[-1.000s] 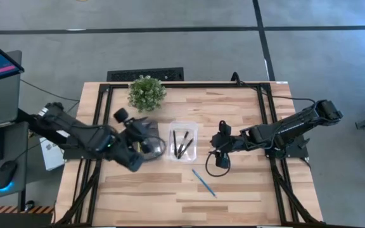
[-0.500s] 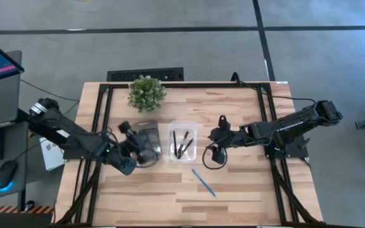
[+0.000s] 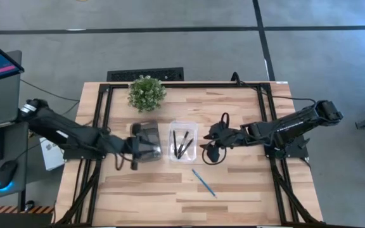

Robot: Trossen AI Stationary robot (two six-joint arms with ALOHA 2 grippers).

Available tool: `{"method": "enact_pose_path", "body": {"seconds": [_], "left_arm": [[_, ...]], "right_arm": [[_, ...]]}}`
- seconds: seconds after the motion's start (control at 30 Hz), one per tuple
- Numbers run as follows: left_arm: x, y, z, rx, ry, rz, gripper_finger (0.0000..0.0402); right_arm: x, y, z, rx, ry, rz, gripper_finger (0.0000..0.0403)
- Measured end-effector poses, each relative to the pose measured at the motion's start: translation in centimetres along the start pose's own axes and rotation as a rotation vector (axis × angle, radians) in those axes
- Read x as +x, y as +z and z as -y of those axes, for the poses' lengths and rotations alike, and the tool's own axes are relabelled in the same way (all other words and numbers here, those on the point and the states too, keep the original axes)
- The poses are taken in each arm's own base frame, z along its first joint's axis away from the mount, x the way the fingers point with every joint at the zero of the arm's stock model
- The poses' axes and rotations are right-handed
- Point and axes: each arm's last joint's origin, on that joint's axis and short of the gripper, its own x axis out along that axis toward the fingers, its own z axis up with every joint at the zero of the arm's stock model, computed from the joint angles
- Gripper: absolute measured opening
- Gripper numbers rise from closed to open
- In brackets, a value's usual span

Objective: Sort pens & pencils
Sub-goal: Put the blue pencil into the black bin

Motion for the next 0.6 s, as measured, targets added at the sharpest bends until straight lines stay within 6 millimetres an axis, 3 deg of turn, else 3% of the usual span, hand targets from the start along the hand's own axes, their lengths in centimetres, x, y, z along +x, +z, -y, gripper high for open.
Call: {"method": "enact_pose_path", "body": {"seconds": [0.33, 0.6], "left_arm": [[-6.7, -4.5, -3.3, -0.071, 0.023, 0.291, 0.0096], [-9.5, -6.9, -4.4, -0.105, 0.078, 0.396, 0.0096]], "right_arm": [[-0.4, -0.8, -1.2, 0.264, 0.033, -0.028, 0.0249], [-0.7, -1.6, -3.0, 0.237, 0.016, -0.062, 0.0249]]}}
